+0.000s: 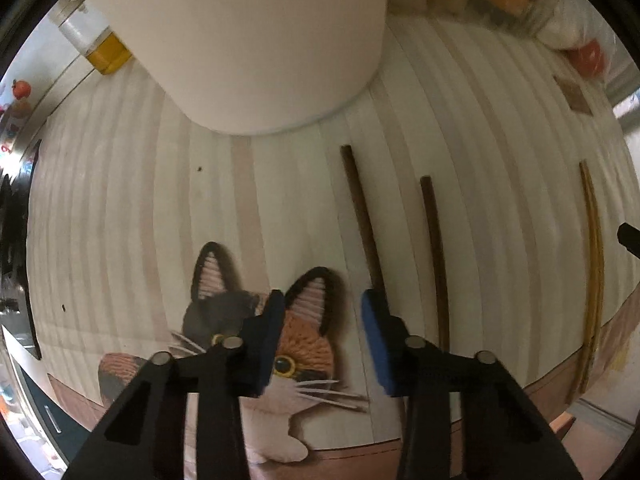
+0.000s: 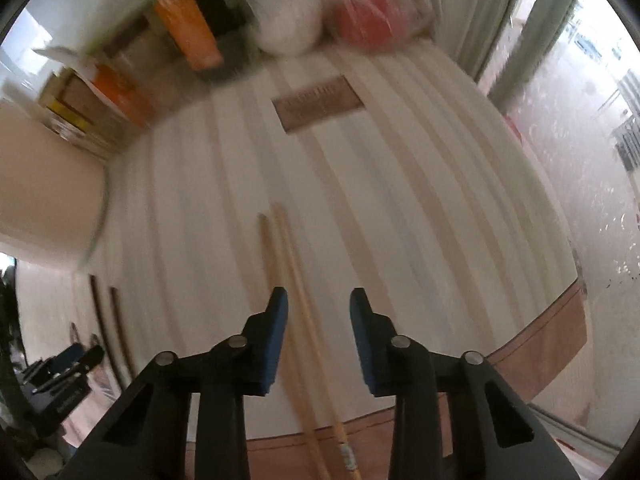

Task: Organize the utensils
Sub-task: 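Move both open grippers back down to the remaining chopsticks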

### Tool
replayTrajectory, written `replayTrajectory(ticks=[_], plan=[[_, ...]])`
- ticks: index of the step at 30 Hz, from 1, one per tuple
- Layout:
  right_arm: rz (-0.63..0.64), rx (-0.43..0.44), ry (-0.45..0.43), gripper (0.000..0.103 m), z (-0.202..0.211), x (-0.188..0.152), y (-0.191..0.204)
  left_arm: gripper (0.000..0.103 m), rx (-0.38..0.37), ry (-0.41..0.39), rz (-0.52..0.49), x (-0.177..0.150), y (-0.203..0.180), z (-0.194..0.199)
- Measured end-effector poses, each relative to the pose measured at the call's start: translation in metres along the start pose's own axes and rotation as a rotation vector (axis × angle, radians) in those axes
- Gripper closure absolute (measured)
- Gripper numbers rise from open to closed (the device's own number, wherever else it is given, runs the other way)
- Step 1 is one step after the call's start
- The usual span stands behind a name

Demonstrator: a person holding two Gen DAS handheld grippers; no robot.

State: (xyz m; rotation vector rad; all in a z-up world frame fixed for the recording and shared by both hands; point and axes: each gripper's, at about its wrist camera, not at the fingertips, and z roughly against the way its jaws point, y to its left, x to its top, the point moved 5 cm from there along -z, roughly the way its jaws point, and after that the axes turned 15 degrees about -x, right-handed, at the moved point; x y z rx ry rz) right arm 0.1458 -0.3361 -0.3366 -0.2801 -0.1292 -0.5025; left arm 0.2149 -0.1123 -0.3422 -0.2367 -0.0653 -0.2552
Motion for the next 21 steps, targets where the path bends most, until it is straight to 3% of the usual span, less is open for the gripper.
replayTrajectory(ticks=[2, 4, 6, 8, 9, 18, 19, 21], plan=[[0.031, 0.002, 0.024, 0.07, -0.009, -0.004, 0.003, 0.078, 0.005, -0.004, -0.009, 0.001, -0.005, -0.001], [0.063, -0.004, 0.042, 0.071, -0.015, -0.01, 0.007, 0.092, 0.004, -0.006, -0.013, 0.001, -0.011, -0.002], [0.09, -0.014, 0.037, 0.08, -0.019, -0.014, 0.01, 0.098, 0.008, -0.007, -0.013, 0.002, -0.015, -0.003], [0.13, -0.059, 0.017, 0.095, -0.02, -0.014, 0.013, 0.1, 0.021, -0.007, -0.009, 0.0, -0.018, -0.006], [0.13, -0.063, 0.013, 0.096, -0.022, -0.014, 0.012, 0.1, 0.024, -0.008, -0.003, -0.001, -0.017, -0.006], [0.11, -0.053, 0.06, 0.095, -0.019, -0.007, 0.005, 0.101, 0.051, -0.013, 0.088, -0.013, 0.013, 0.002], [0.107, -0.042, 0.045, 0.092, -0.01, -0.006, 0.008, 0.101, 0.049, -0.015, 0.103, -0.014, 0.016, 0.003], [0.111, 0.007, 0.005, 0.076, 0.011, -0.004, 0.025, 0.101, 0.034, -0.012, 0.129, -0.017, 0.022, 0.004]])
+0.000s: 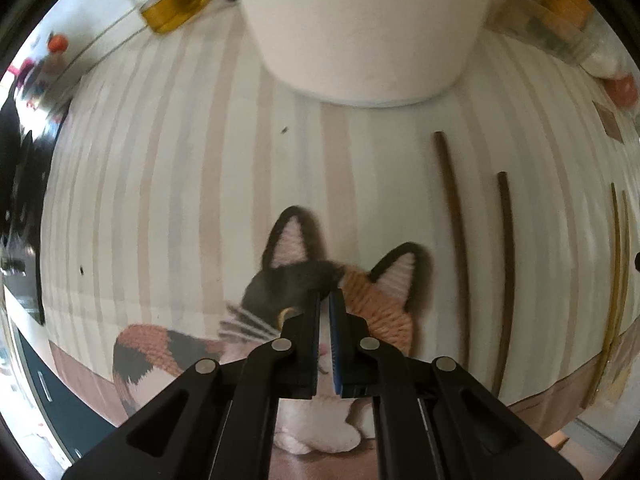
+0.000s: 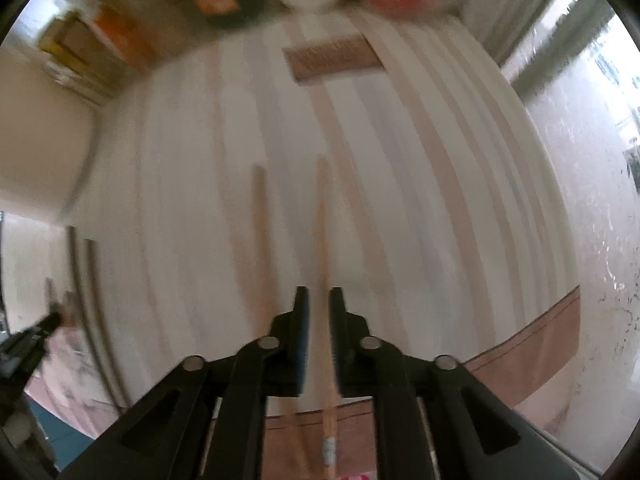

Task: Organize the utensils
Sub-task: 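Move both open grippers back down to the remaining chopsticks, then grasp a dark chopstick with left gripper while right grasps another dark one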

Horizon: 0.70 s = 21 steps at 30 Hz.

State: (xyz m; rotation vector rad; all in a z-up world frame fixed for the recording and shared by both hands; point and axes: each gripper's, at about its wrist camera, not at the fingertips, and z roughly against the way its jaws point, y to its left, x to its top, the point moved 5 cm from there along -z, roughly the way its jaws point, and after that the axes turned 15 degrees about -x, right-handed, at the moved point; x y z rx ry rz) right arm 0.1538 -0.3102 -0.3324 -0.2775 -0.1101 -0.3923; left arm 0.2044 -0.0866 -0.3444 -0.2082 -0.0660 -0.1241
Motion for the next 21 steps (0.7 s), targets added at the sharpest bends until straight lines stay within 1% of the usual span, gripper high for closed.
replayTrajectory(ticks=[1, 2, 4, 5, 6, 8, 9, 10, 11, 13, 14, 15, 16, 17, 18, 19, 21], plan=[[0.012, 0.043, -0.01, 0.066, 0.008, 0.006, 0.013, 0.101, -0.008, -0.002, 0.009, -0.001, 0.003, 0.001], [0.03, 0.097, -0.012, 0.065, 0.016, 0.005, 0.029, 0.1, -0.014, -0.006, 0.014, -0.001, 0.006, 0.003], [0.081, 0.171, -0.002, 0.065, 0.024, 0.002, 0.06, 0.099, -0.039, -0.018, 0.035, 0.002, 0.013, 0.01], [0.123, 0.216, 0.009, 0.065, 0.026, -0.002, 0.085, 0.098, -0.048, -0.022, 0.044, 0.002, 0.018, 0.011], [0.146, 0.23, 0.015, 0.065, 0.025, -0.007, 0.097, 0.095, -0.05, -0.025, 0.049, 0.002, 0.02, 0.013], [0.204, 0.251, 0.028, 0.065, 0.022, -0.016, 0.134, 0.095, -0.037, -0.026, 0.049, 0.006, 0.029, 0.017], [0.224, 0.25, 0.03, 0.065, 0.02, -0.019, 0.146, 0.095, -0.025, -0.021, 0.05, 0.008, 0.033, 0.019], [0.238, 0.235, 0.035, 0.065, 0.015, -0.021, 0.157, 0.095, -0.017, -0.018, 0.052, 0.01, 0.049, 0.022], [0.248, 0.221, 0.043, 0.065, 0.012, -0.025, 0.163, 0.092, -0.009, -0.021, 0.053, 0.01, 0.054, 0.022], [0.265, 0.187, 0.057, 0.066, 0.003, -0.03, 0.175, 0.07, 0.013, -0.031, 0.052, 0.008, 0.07, 0.03], [0.287, 0.15, 0.038, 0.068, 0.002, -0.033, 0.181, 0.041, 0.015, -0.038, 0.057, 0.009, 0.078, 0.031], [0.305, 0.13, 0.023, 0.073, 0.003, -0.037, 0.184, 0.021, 0.01, -0.044, 0.065, 0.008, 0.085, 0.031], [0.339, 0.078, 0.012, 0.092, 0.001, -0.039, 0.186, 0.02, 0.003, -0.054, 0.068, 0.007, 0.09, 0.032], [0.351, 0.066, 0.006, 0.096, 0.001, -0.039, 0.187, 0.02, 0.003, -0.057, 0.067, 0.006, 0.094, 0.033], [0.356, 0.065, 0.003, 0.097, 0.001, -0.039, 0.187, 0.02, 0.011, -0.057, 0.065, 0.007, 0.096, 0.033], [0.359, 0.041, 0.006, 0.097, 0.0, -0.039, 0.181, 0.02, 0.01, -0.055, 0.059, 0.008, 0.098, 0.035], [0.344, 0.009, 0.009, 0.097, -0.003, -0.038, 0.163, 0.02, -0.007, -0.053, 0.042, 0.009, 0.089, 0.034]])
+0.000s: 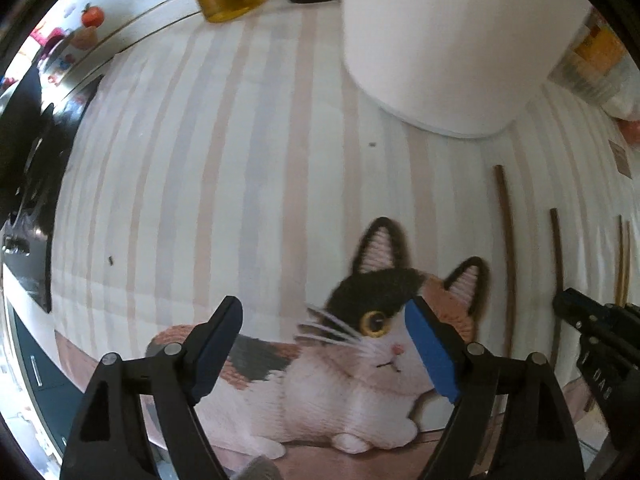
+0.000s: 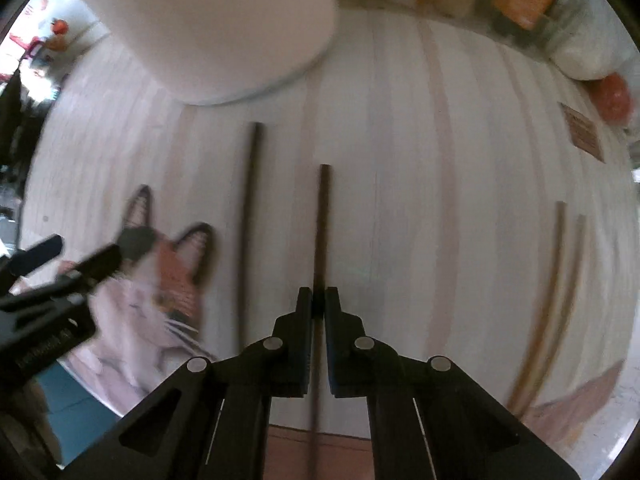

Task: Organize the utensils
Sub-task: 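Grasp a dark chopstick with left gripper while right grasps another dark one, then lift both dark chopsticks upright off the counter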

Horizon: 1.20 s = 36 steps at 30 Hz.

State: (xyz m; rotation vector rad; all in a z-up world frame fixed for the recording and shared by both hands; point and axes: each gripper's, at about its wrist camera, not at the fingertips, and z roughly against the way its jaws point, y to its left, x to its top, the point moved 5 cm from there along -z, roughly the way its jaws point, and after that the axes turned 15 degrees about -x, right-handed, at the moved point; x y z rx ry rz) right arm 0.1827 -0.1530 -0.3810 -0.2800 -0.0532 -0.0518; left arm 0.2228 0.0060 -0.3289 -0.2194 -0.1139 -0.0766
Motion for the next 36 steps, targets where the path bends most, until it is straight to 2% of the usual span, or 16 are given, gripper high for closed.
replayTrajectory(ticks=[3, 7, 11, 13, 14, 18, 21, 23, 31, 36], plan=[[-0.053, -0.007, 0.033, 0.097, -0.006, -0.009, -0.038, 0.02, -0.035, 0.006, -0.034, -0.01, -0.046, 0.0], [-0.121, 0.0, 0.065, 0.097, -0.013, -0.019, -0.076, 0.02, -0.134, 0.05, -0.074, -0.012, -0.091, -0.008], [-0.177, 0.011, 0.08, 0.097, -0.016, -0.027, -0.098, 0.022, -0.157, 0.09, -0.156, -0.013, -0.128, -0.023], [-0.2, 0.02, 0.084, 0.097, -0.017, -0.03, -0.104, 0.043, -0.135, 0.094, -0.191, -0.013, -0.138, -0.029], [-0.205, 0.022, 0.085, 0.097, -0.017, -0.029, -0.103, 0.063, -0.123, 0.098, -0.196, -0.013, -0.14, -0.031], [-0.22, 0.014, 0.085, 0.097, -0.015, -0.03, -0.103, 0.096, -0.106, 0.069, -0.203, -0.01, -0.141, -0.029], [-0.224, 0.004, 0.084, 0.097, -0.017, -0.028, -0.097, 0.099, -0.09, 0.05, -0.184, -0.009, -0.124, -0.024], [-0.22, 0.018, 0.087, 0.097, -0.014, -0.027, -0.085, 0.099, -0.075, 0.044, -0.161, -0.01, -0.097, -0.027], [-0.13, 0.073, 0.061, 0.097, 0.002, -0.014, -0.006, 0.099, -0.01, 0.042, -0.036, -0.019, -0.004, -0.007], [-0.079, 0.047, 0.063, 0.097, 0.008, -0.007, 0.019, 0.099, -0.061, 0.047, -0.008, -0.022, 0.024, 0.002]])
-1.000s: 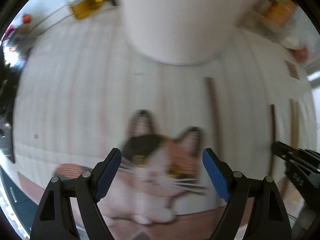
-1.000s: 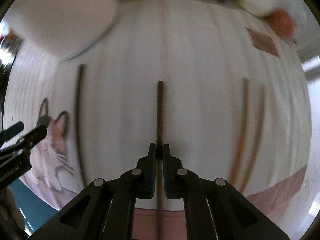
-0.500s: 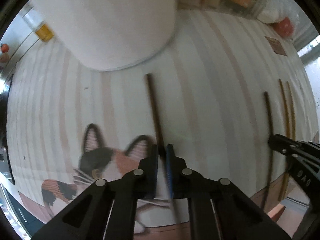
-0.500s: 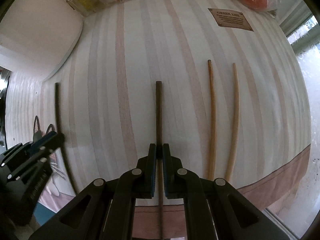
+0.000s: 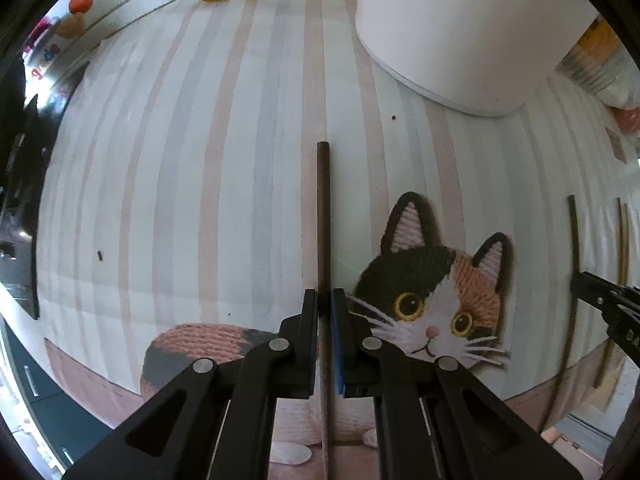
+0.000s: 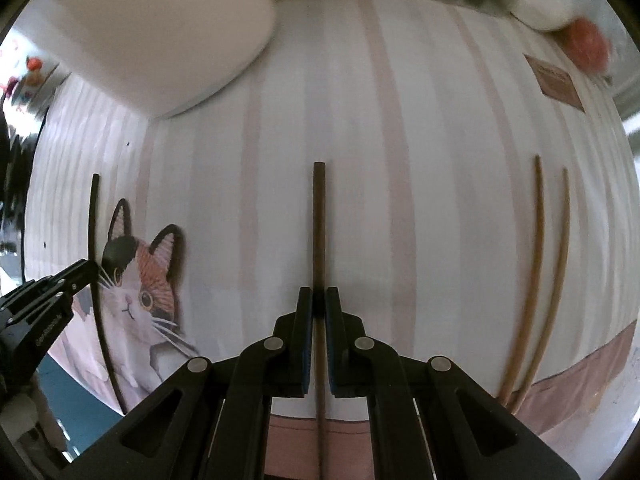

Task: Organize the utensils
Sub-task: 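Lift both dark chopsticks upright off the counter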

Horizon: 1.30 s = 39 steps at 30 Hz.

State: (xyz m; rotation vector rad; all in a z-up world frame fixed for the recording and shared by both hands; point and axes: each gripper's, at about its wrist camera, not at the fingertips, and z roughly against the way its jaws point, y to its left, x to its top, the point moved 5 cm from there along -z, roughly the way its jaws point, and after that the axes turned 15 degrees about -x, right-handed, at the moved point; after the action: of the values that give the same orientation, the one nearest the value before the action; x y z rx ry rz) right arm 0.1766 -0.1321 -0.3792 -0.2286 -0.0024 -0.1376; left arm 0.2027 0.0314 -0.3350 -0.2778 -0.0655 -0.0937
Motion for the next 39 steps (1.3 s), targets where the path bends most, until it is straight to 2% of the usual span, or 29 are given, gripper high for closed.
replayTrajectory(ticks=[4, 5, 6, 8, 9, 13, 16, 17, 27, 31, 33, 36, 39], plan=[[-0.002, 0.008, 0.033, 0.096, 0.001, 0.011, 0.006, 0.095, -0.065, 0.011, 0.023, 0.003, 0.022, 0.003], [-0.003, 0.009, 0.037, 0.096, 0.001, 0.013, 0.007, 0.091, -0.084, 0.014, 0.027, 0.003, 0.026, 0.004], [-0.002, 0.009, 0.038, 0.096, -0.004, 0.024, -0.005, 0.09, -0.096, 0.017, 0.03, 0.005, 0.03, 0.005], [-0.011, 0.004, 0.033, 0.096, -0.003, 0.031, -0.007, 0.088, -0.104, 0.027, 0.025, 0.011, 0.035, 0.01], [-0.01, 0.001, 0.031, 0.096, -0.008, 0.035, -0.022, 0.088, -0.102, 0.035, 0.021, 0.012, 0.038, 0.012], [-0.004, -0.016, 0.032, 0.096, -0.007, 0.041, -0.03, 0.085, -0.097, 0.051, 0.011, 0.013, 0.029, 0.012], [0.004, -0.017, 0.035, 0.096, -0.009, 0.04, -0.025, 0.085, -0.086, 0.062, -0.002, 0.013, 0.026, 0.014], [0.005, -0.016, 0.038, 0.096, -0.009, 0.037, -0.023, 0.085, -0.083, 0.064, -0.005, 0.008, 0.013, 0.016], [0.025, -0.034, 0.062, 0.096, -0.005, 0.033, -0.018, 0.085, -0.067, 0.073, -0.013, 0.004, 0.009, 0.012], [0.043, -0.045, 0.043, 0.096, -0.004, 0.029, -0.01, 0.088, -0.061, 0.059, -0.013, 0.0, 0.005, -0.002], [0.045, -0.047, 0.034, 0.096, -0.003, 0.026, -0.006, 0.099, -0.045, 0.053, -0.034, 0.0, 0.004, -0.003], [0.032, -0.032, 0.021, 0.097, -0.005, 0.022, -0.008, 0.099, -0.056, 0.046, -0.028, 0.002, 0.006, -0.002], [-0.003, 0.032, 0.013, 0.097, -0.004, 0.019, -0.01, 0.099, -0.057, 0.027, -0.023, 0.003, 0.008, 0.004]])
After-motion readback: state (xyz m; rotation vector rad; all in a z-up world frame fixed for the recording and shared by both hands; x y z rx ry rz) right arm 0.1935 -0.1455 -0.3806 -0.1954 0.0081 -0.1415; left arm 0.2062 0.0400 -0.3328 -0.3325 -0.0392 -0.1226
